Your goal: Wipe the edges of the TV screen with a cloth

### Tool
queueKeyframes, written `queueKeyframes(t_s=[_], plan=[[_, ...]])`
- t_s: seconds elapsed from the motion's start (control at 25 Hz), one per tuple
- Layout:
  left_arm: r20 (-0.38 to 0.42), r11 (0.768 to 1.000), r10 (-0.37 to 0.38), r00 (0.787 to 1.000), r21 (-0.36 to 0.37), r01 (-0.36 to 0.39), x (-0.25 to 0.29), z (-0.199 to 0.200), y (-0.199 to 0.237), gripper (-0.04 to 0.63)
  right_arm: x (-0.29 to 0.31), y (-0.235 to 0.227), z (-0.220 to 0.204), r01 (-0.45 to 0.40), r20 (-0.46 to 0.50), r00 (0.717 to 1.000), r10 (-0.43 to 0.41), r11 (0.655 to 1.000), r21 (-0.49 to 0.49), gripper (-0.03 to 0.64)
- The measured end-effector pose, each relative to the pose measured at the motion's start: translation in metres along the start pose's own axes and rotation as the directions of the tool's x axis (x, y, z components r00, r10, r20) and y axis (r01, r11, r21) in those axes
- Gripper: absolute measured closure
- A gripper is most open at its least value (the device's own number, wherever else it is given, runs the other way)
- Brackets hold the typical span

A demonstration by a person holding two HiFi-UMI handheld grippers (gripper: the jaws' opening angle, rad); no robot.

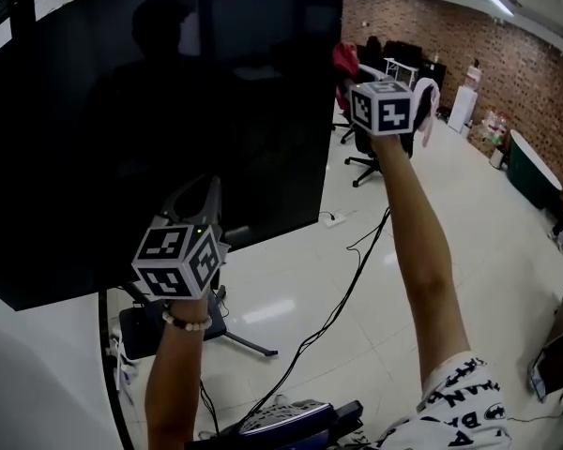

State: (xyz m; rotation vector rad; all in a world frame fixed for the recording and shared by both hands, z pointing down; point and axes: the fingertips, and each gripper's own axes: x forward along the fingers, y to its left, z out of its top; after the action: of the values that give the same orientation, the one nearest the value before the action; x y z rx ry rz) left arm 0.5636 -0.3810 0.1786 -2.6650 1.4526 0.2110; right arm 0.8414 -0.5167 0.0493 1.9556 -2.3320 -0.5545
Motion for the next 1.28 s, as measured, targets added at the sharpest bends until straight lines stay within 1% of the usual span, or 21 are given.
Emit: queueKeyframes(t_s=[0.12, 0.4, 0.56, 0.76, 0.92, 1.04, 1.28], plan=[[-0.03, 1.0, 0.0, 1.0, -0.02, -0.001, -0.004, -0.024, -0.001, 0.595, -0.004, 0.01, -0.028, 0.0, -0.021, 1.0, 0.001, 1.0, 0.011, 0.541], [-0.12, 0.998, -0.028, 0.992, -0.067, 0.02, -0.009, -0.084, -0.02, 0.595, -0.02, 0.031, -0.121, -0.021, -0.1, 0.994, 0.033, 0.993, 0.116, 0.541], [-0.146, 0.995, -0.034, 0.989, -0.101, 0.019, -0.017, -0.111, -0.023, 0.595, -0.029, 0.047, -0.17, -0.024, -0.147, 0.988, 0.043, 0.991, 0.132, 0.541], [-0.178, 0.989, -0.019, 0.984, -0.148, -0.008, -0.024, -0.143, -0.02, 0.595, -0.039, 0.059, -0.222, -0.017, -0.203, 0.978, 0.048, 0.988, 0.152, 0.541], [-0.199, 0.986, -0.012, 0.98, -0.166, -0.022, -0.032, -0.166, -0.019, 0.595, -0.047, 0.069, -0.265, -0.008, -0.251, 0.967, 0.049, 0.987, 0.161, 0.541], [-0.235, 0.984, -0.003, 0.972, -0.173, -0.039, -0.037, -0.188, -0.014, 0.595, -0.051, 0.08, -0.3, -0.002, -0.288, 0.956, 0.053, 0.985, 0.174, 0.541], [-0.296, 0.977, 0.016, 0.955, -0.199, -0.078, -0.048, -0.223, -0.011, 0.595, -0.06, 0.098, -0.369, 0.011, -0.375, 0.924, 0.075, 0.975, 0.222, 0.541]])
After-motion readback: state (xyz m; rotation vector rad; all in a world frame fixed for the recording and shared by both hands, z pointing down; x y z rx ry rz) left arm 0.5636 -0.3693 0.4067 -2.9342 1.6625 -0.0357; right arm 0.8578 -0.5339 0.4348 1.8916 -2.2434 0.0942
